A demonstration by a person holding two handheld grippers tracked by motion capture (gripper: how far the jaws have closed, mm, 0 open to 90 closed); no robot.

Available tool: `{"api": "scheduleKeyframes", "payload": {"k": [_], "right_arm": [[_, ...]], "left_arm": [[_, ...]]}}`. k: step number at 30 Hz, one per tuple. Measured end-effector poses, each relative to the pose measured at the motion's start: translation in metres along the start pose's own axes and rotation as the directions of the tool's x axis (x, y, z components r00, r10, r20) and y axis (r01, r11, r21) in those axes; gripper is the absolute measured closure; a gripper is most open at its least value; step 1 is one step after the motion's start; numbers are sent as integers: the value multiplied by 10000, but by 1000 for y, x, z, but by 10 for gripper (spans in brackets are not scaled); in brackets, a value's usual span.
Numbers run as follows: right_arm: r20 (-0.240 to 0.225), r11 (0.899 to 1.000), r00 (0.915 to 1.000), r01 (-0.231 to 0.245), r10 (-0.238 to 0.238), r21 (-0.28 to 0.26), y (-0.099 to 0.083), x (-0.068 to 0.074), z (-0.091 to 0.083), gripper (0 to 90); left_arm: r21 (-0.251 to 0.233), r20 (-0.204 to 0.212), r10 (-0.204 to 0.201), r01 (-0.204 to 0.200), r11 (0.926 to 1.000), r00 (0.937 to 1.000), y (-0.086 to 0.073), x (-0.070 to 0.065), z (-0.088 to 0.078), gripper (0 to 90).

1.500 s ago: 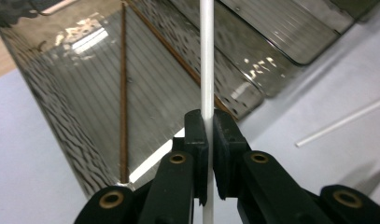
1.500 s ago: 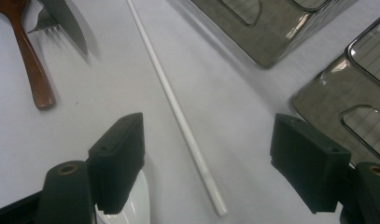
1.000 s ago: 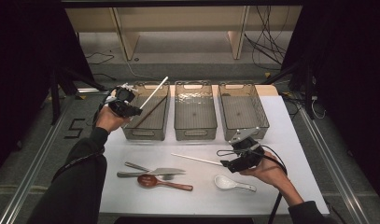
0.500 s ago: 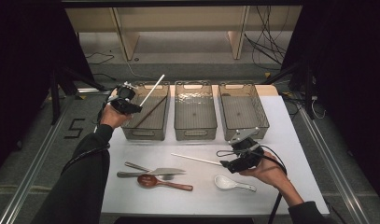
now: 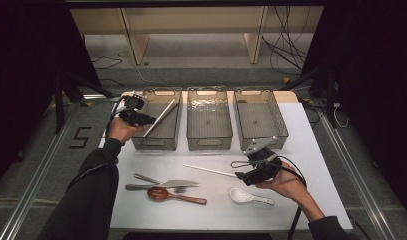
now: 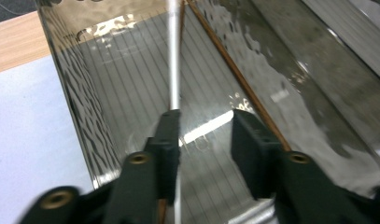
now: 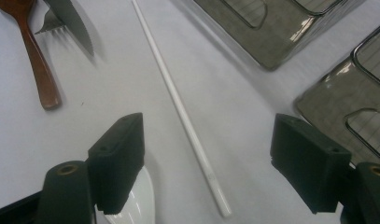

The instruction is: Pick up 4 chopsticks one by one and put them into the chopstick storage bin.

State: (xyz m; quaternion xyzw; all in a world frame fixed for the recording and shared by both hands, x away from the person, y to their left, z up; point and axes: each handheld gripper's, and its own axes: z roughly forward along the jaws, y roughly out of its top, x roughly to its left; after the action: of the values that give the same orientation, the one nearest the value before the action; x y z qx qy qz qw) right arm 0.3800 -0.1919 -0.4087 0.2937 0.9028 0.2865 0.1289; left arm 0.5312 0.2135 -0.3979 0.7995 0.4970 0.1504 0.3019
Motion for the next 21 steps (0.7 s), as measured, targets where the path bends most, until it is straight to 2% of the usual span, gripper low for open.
{"api": "scheduleKeyframes", "payload": {"k": [1, 3, 5, 9, 11, 14, 16, 19, 21], "right_arm": [[5, 10000, 10000, -10, 10, -3, 0, 0, 0, 270], [2, 10000, 10000, -8, 8, 86, 2, 0, 1, 270], [-37, 9998, 10000, 69, -68, 188, 3, -1, 2, 270], [-83, 9988, 9999, 80, -76, 479, 6, -2, 4, 277], [-57, 9979, 9998, 172, -169, 628, 8, -4, 6, 284], [-109, 9955, 9996, 272, -263, 906, 12, -5, 9, 298], [-174, 9943, 9993, 347, -331, 1012, 14, -6, 10, 315], [-282, 9910, 9988, 430, -397, 1267, 19, -7, 16, 341], [-333, 9884, 9985, 481, -437, 1442, 20, -7, 20, 356]], "left_arm": [[-36, 144, -110, 111, 9999, 9998, -2, -2, -3, 532], [-21, 487, -52, 53, 10000, 9988, -6, -7, -11, 464], [15, 634, 123, -124, 9999, 9979, -10, -13, -17, 406], [-393, 1023, 545, -507, 9979, 9933, -23, -27, -34, 321], [-516, 1467, 650, -580, 9970, 9870, -31, -34, -40, 310], [-659, 1658, 834, -733, 9951, 9826, -42, -44, -47, 266], [-869, 2040, 861, -696, 9938, 9752, -52, -50, -52, 249], [-865, 2021, 1142, -984, 9914, 9727, -61, -59, -54, 232], [-985, 2106, 1142, -951, 9906, 9709, -67, -64, -56, 224]]}}
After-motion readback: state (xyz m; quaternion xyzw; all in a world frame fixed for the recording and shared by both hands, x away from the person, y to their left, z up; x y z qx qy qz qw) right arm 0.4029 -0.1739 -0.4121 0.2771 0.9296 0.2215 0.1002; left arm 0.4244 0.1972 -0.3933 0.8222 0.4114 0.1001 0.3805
